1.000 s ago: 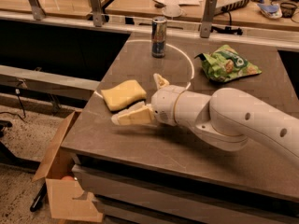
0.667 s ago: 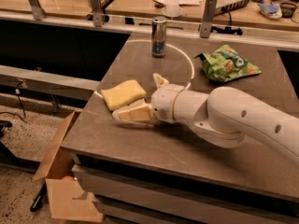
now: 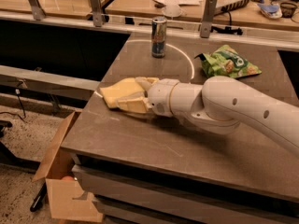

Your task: Move sponge near green rice chip bag

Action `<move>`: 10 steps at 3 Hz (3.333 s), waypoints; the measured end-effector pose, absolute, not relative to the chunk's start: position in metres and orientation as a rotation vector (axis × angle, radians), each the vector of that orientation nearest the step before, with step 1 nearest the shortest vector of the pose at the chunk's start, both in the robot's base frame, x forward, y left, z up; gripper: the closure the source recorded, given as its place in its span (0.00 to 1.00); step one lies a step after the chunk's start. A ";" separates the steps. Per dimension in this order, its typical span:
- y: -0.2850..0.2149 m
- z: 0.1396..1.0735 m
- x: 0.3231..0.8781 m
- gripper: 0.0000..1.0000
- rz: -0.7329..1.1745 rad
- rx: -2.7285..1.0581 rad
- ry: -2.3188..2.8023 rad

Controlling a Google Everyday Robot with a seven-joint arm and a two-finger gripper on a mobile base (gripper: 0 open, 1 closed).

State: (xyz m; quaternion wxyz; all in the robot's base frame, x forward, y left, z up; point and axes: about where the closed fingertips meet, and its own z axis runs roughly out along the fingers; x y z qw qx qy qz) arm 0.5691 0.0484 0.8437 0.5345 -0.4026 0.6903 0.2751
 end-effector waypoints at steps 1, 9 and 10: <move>0.049 0.840 0.571 0.87 0.654 -1.002 1.660; -0.229 0.874 0.550 0.45 -0.078 -0.243 1.856; -0.224 0.868 0.564 0.22 -0.048 -0.262 1.856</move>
Offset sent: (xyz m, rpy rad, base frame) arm -0.0040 -0.0480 0.0077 0.0350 -0.0104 -0.1987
